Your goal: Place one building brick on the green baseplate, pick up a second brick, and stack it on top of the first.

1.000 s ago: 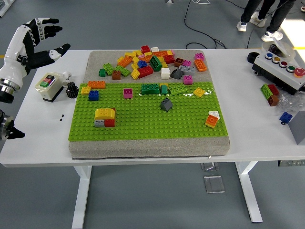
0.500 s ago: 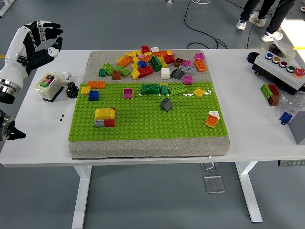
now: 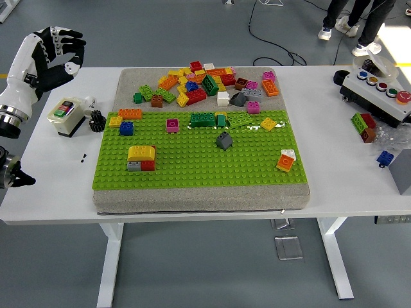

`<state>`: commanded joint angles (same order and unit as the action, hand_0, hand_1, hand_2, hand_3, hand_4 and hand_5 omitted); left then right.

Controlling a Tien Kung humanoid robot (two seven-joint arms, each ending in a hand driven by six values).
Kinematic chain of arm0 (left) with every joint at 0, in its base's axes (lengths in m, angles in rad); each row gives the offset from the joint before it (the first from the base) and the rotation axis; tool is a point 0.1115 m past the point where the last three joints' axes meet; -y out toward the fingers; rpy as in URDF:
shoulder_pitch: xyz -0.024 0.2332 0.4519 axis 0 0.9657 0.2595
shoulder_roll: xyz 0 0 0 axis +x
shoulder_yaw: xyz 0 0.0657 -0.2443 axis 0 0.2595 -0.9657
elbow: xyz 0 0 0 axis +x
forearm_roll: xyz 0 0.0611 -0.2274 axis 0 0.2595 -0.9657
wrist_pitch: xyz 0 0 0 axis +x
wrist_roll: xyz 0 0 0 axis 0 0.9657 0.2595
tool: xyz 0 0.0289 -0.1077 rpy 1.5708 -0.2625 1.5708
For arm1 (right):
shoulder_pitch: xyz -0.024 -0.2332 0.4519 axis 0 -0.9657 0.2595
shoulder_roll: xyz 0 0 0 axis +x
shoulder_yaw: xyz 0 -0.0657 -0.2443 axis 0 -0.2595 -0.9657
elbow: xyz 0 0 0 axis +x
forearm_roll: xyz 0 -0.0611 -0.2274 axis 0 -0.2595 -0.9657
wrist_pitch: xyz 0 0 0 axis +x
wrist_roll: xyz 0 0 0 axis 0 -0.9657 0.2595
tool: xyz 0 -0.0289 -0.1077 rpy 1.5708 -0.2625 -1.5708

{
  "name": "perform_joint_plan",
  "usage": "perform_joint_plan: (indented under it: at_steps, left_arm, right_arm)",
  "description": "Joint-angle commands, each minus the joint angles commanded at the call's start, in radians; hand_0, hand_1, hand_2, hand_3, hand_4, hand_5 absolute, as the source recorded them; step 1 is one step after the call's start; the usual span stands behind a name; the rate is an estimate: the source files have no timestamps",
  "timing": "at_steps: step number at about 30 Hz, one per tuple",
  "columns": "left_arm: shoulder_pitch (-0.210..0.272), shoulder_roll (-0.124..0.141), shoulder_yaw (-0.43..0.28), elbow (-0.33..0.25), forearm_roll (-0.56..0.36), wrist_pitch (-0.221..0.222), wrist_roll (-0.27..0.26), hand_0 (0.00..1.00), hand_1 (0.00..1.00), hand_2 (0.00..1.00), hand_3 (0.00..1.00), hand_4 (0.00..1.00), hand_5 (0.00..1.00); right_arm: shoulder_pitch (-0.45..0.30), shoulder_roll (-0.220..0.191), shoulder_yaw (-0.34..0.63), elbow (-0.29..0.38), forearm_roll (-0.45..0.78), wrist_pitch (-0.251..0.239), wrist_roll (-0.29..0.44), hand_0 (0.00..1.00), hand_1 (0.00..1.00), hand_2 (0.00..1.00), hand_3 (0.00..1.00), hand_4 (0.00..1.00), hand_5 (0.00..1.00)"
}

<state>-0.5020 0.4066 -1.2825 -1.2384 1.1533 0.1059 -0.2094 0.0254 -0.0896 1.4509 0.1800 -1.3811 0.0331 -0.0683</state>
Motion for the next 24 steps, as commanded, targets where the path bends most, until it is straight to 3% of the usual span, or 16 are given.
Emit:
perform_joint_plan:
  at_steps: [8, 10, 15, 16, 21, 22, 24]
  left_arm:
    - [-0.001, 0.0, -0.002, 0.0, -0.005, -0.009, 0.001, 0.626, 0.575, 0.563, 0.548, 0.513, 0.002]
    - [-0.002, 0.0, -0.005, 0.003, -0.013, -0.035, 0.005, 0.643, 0.61, 0.6, 0.563, 0.571, 0.002]
    - [-0.004, 0.003, -0.01, 0.01, -0.027, -0.096, 0.014, 0.643, 0.61, 0.6, 0.563, 0.571, 0.002]
    - [-0.005, 0.004, -0.011, 0.01, -0.026, -0.111, 0.017, 0.727, 0.734, 0.716, 0.718, 0.818, 0.02]
    - [-0.01, 0.007, -0.015, 0.01, 0.004, -0.172, 0.02, 0.727, 0.734, 0.716, 0.718, 0.818, 0.02]
    - [-0.011, 0.007, -0.015, 0.01, 0.011, -0.181, 0.019, 0.785, 0.79, 0.809, 0.867, 0.961, 0.002]
    - [-0.013, 0.007, -0.016, 0.009, 0.019, -0.19, 0.018, 0.785, 0.79, 0.809, 0.867, 0.961, 0.002]
  right_arm:
    - [0.0, -0.001, 0.002, 0.0, 0.0, 0.001, 0.0, 0.752, 0.679, 0.727, 0.688, 0.914, 0.467]
    - [0.001, -0.001, 0.002, 0.0, 0.0, 0.001, 0.0, 0.752, 0.679, 0.727, 0.688, 0.915, 0.467]
    - [0.001, 0.0, 0.003, 0.0, 0.0, 0.001, 0.0, 0.752, 0.679, 0.727, 0.688, 0.915, 0.467]
    - [0.0, 0.0, 0.004, 0.0, 0.0, 0.001, 0.0, 0.752, 0.679, 0.727, 0.689, 0.915, 0.467]
    - [0.0, 0.001, 0.002, 0.0, -0.001, 0.001, -0.001, 0.752, 0.679, 0.727, 0.689, 0.915, 0.467]
    - [0.0, 0.001, 0.001, 0.0, 0.0, 0.001, -0.001, 0.752, 0.679, 0.728, 0.69, 0.916, 0.466]
    - [0.0, 0.001, 0.0, 0.0, 0.0, 0.002, -0.001, 0.752, 0.679, 0.728, 0.69, 0.916, 0.466]
